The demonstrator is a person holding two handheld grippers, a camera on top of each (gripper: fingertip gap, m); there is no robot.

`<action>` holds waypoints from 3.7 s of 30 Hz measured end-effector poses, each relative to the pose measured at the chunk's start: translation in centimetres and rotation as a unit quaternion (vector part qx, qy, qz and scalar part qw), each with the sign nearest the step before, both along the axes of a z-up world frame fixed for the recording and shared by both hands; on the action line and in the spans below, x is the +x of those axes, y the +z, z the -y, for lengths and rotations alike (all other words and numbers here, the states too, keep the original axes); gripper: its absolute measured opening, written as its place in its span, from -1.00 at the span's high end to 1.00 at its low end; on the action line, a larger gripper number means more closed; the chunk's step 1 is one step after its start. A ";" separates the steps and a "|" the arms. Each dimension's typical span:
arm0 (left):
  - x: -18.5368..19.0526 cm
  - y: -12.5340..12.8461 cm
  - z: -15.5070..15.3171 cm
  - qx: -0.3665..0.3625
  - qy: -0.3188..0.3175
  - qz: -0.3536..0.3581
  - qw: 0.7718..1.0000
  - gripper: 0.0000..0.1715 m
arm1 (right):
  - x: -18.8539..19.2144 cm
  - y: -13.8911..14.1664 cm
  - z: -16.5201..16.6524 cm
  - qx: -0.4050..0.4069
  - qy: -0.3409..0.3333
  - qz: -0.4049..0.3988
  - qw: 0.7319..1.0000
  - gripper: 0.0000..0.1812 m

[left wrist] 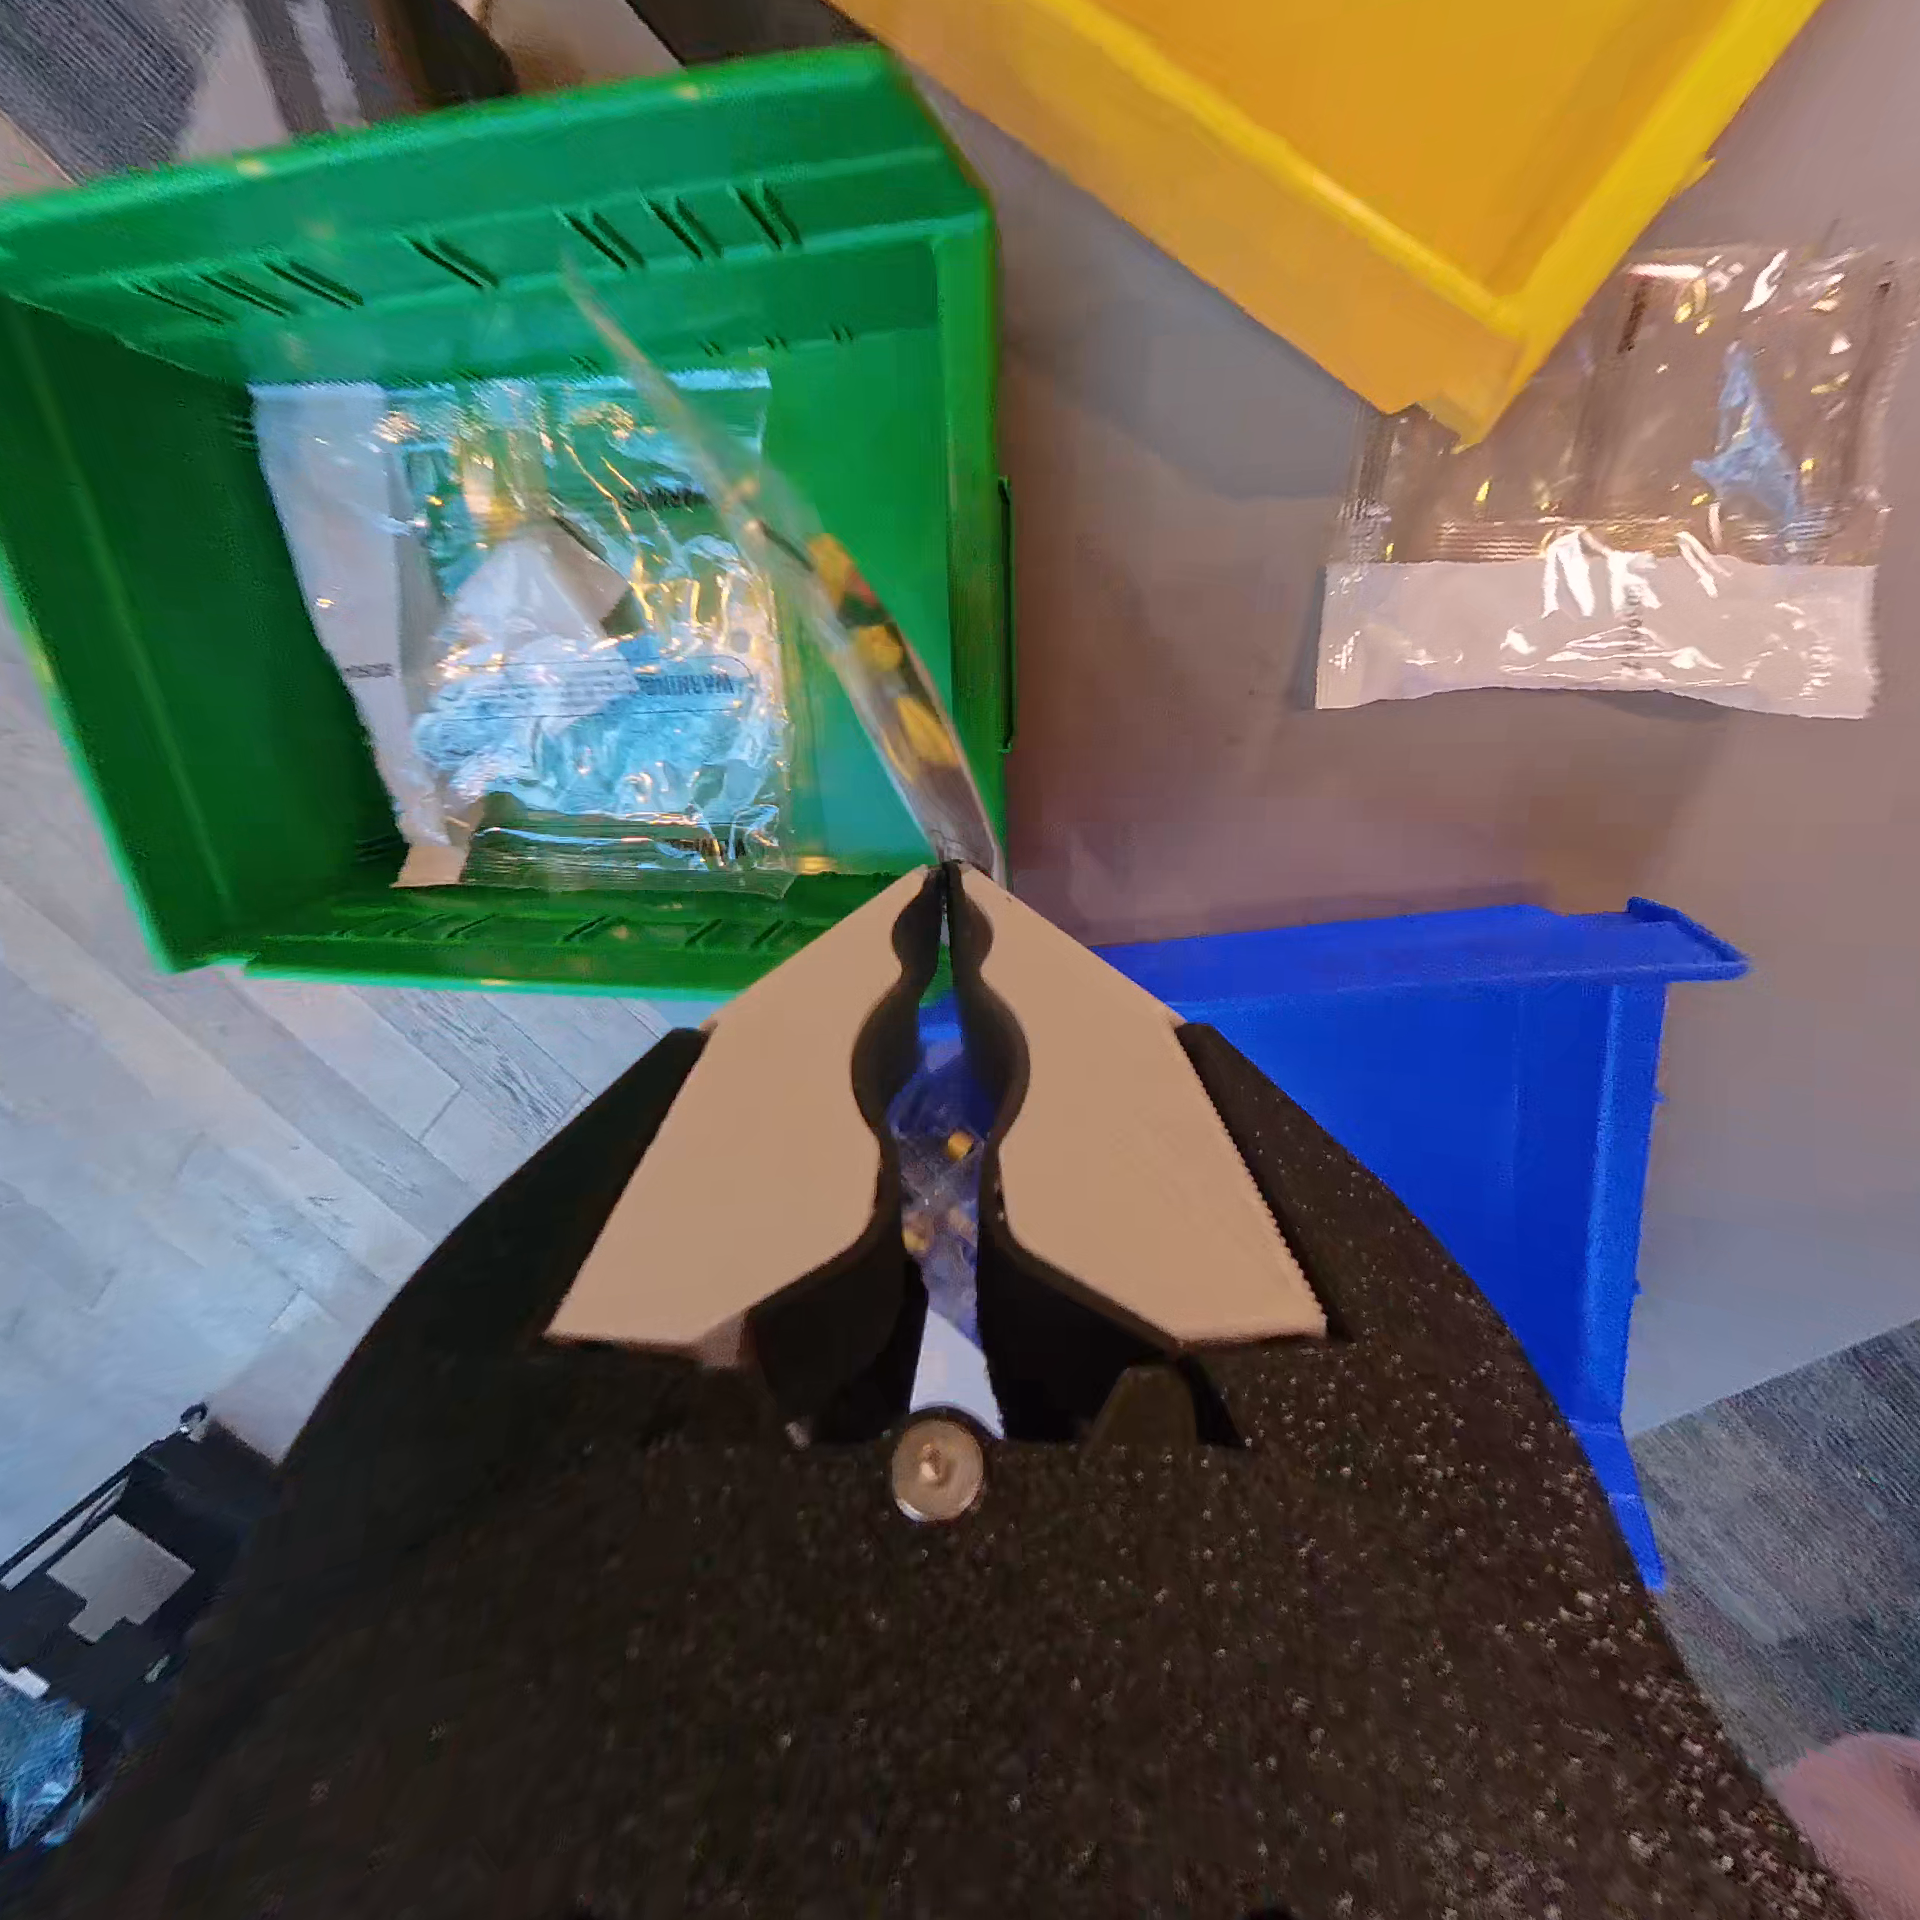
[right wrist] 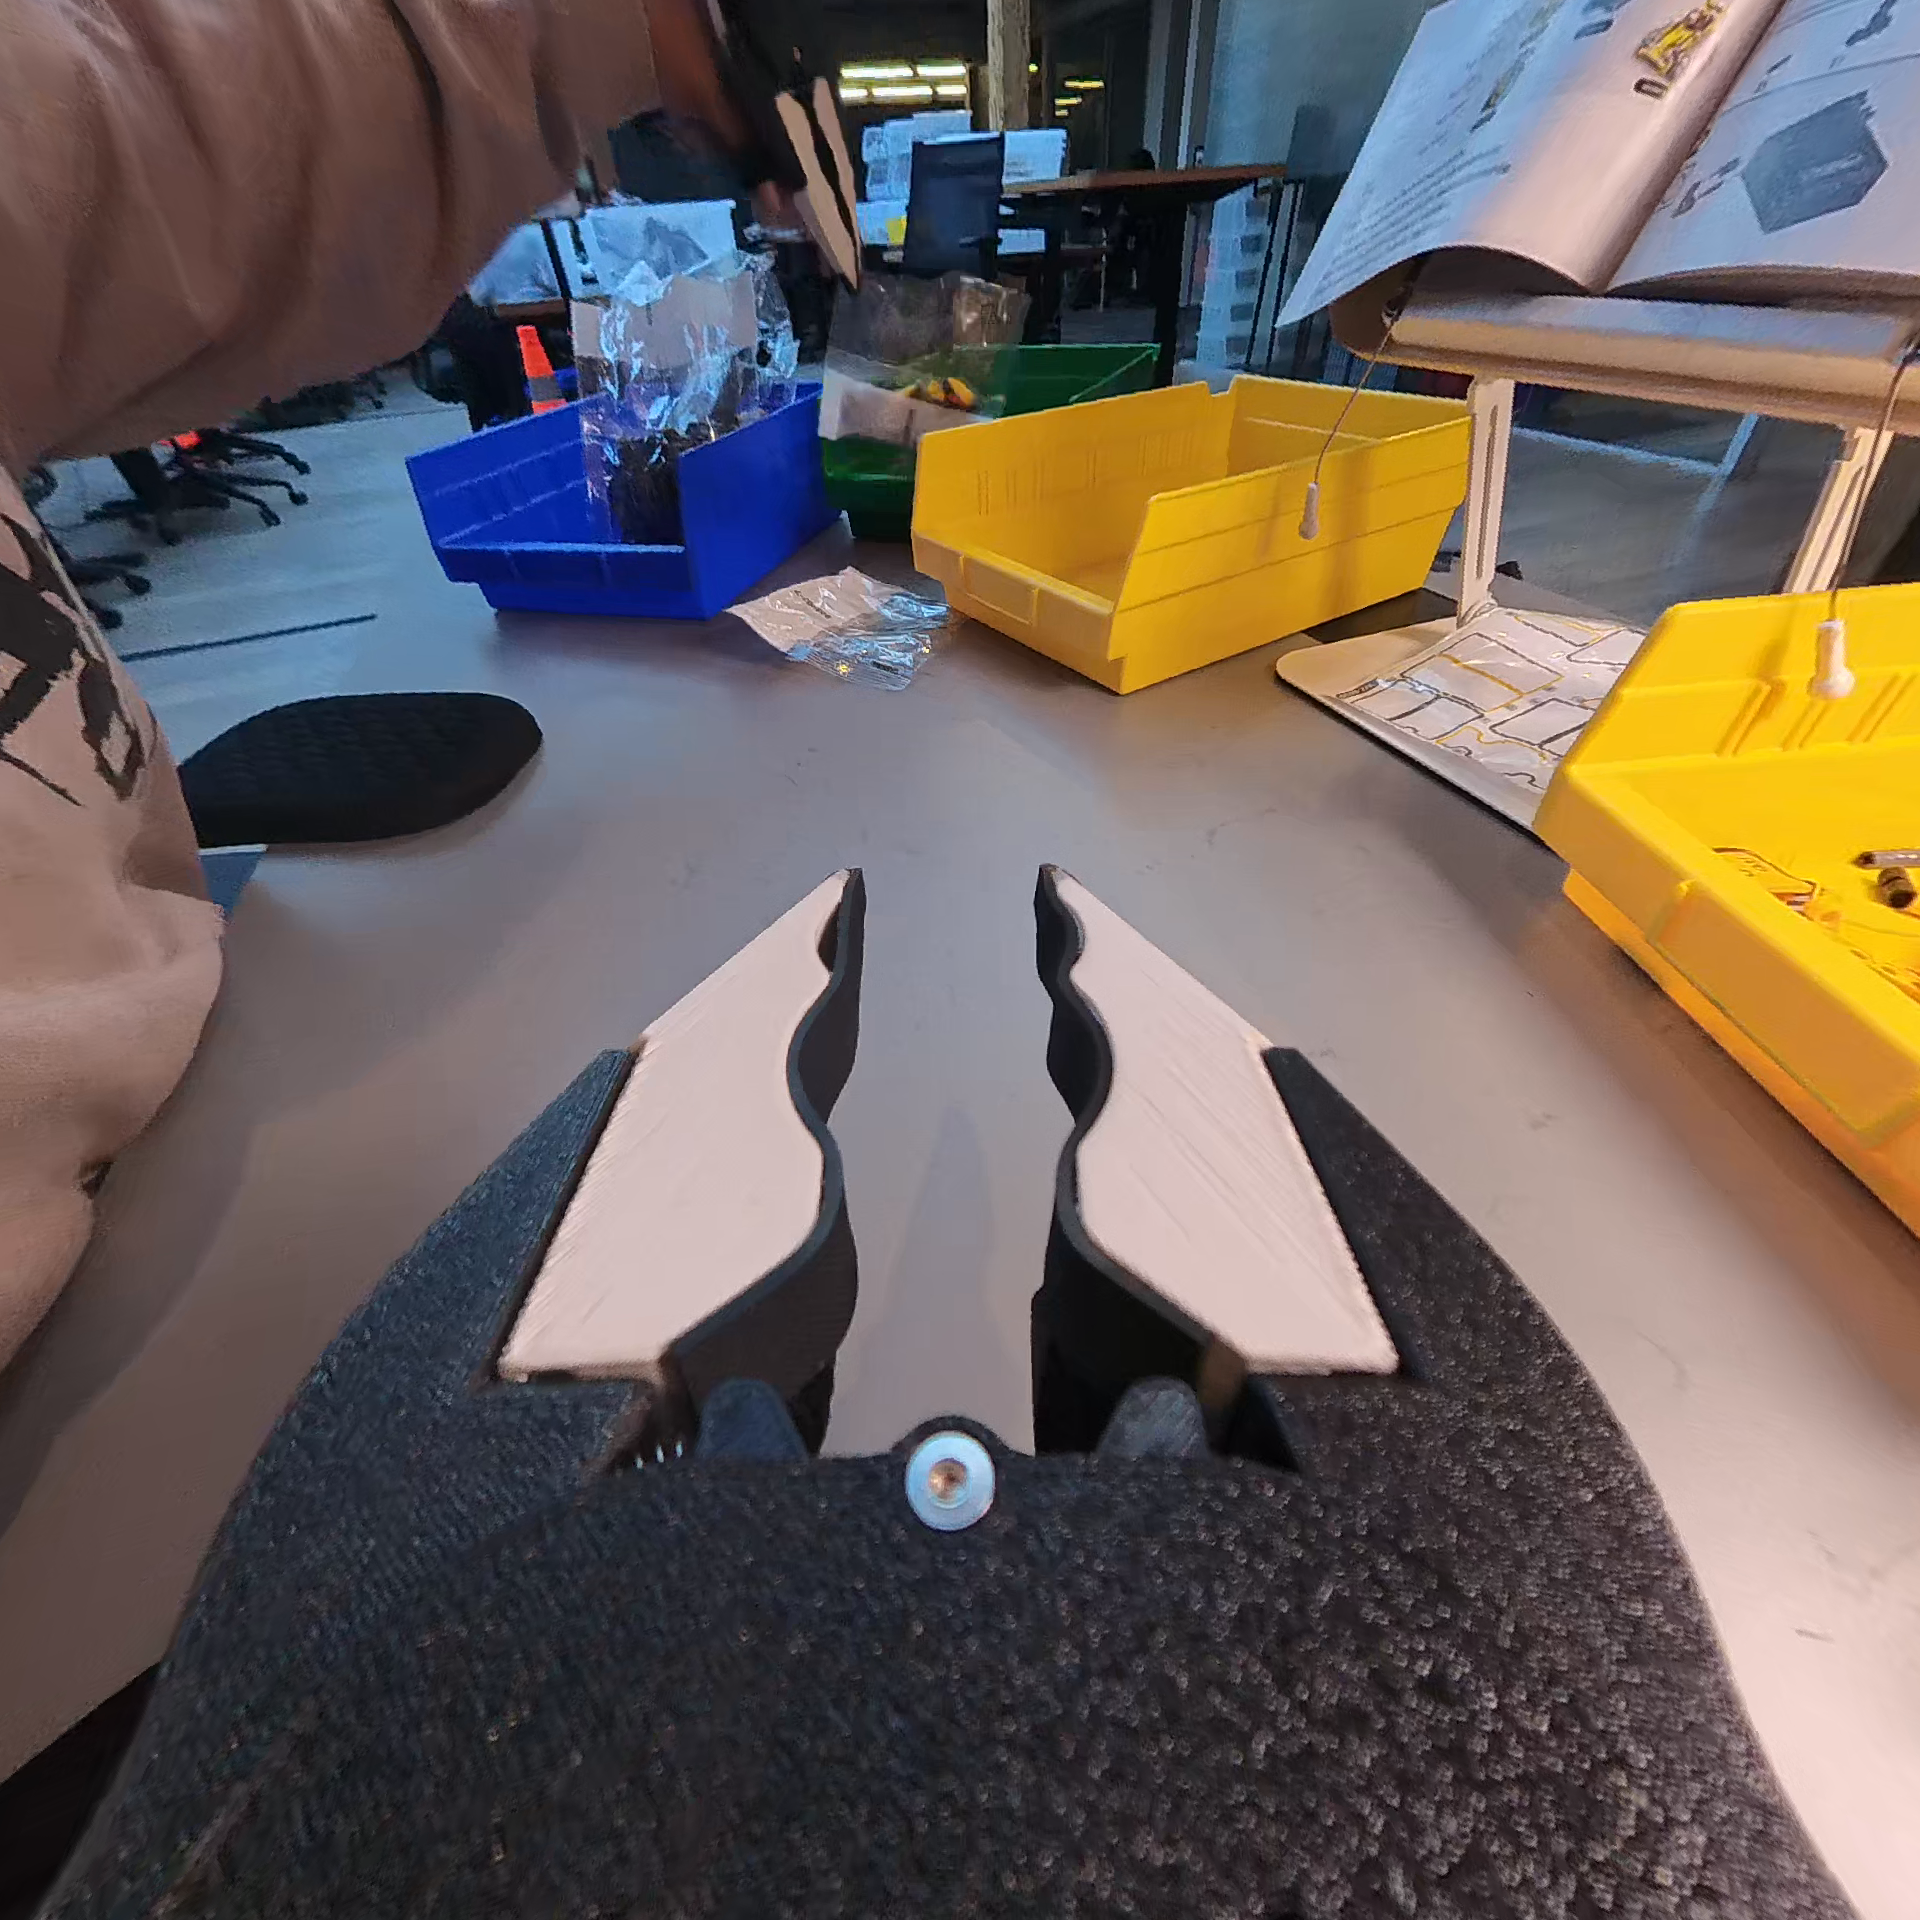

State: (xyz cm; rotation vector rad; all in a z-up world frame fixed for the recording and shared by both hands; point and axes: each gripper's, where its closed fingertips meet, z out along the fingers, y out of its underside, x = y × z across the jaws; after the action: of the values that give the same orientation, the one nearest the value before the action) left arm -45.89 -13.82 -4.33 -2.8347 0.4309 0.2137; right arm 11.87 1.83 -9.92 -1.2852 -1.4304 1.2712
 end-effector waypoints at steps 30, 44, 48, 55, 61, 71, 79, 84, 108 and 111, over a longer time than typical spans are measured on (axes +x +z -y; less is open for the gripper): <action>-0.3 -8.7 22.2 0.141 0.315 0.109 0.932 0.99 | -0.2 -0.2 0.5 -0.007 0.007 0.006 1.000 0.65; 3.8 -1.4 13.6 0.196 0.154 -0.030 0.968 0.68 | -0.1 -0.2 0.8 -0.002 0.012 0.007 1.000 0.65; 4.0 -0.6 6.8 0.204 0.104 -0.071 0.971 0.66 | -0.2 -0.4 0.9 -0.004 0.014 0.009 1.000 0.65; -3.9 -5.0 -4.0 0.068 0.049 -0.184 0.979 0.60 | -0.2 -0.5 0.5 0.000 0.004 0.008 1.000 0.65; -9.1 -13.6 -7.1 -0.049 0.096 -0.140 0.984 0.33 | 0.4 0.1 -0.6 -0.004 -0.015 -0.016 1.000 0.65; -10.0 -9.1 -6.8 -0.022 0.075 -0.157 0.985 1.00 | 0.4 -0.9 -1.1 -0.005 -0.017 0.001 1.000 0.65; -5.9 8.3 -3.8 0.166 0.102 -0.114 0.974 1.00 | 0.4 0.0 0.0 0.008 -0.002 -0.008 1.000 0.65; 2.1 14.4 -2.9 0.266 0.036 0.001 0.963 1.00 | 0.6 1.1 0.9 0.022 0.005 -0.024 0.999 0.65; 45.4 7.9 -0.5 0.373 -0.485 0.537 0.581 1.00 | -5.3 9.5 3.6 -0.063 0.103 -0.130 0.984 0.23; 43.7 3.5 -3.5 0.383 -0.420 0.522 0.636 1.00 | -6.1 7.1 3.5 0.000 0.074 -0.133 0.988 0.92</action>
State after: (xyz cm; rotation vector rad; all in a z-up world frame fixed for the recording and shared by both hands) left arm -2.21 -10.31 -0.79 -1.2839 0.9573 -1.0873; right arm 5.74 -1.68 -2.80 -0.9803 -1.3521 1.4794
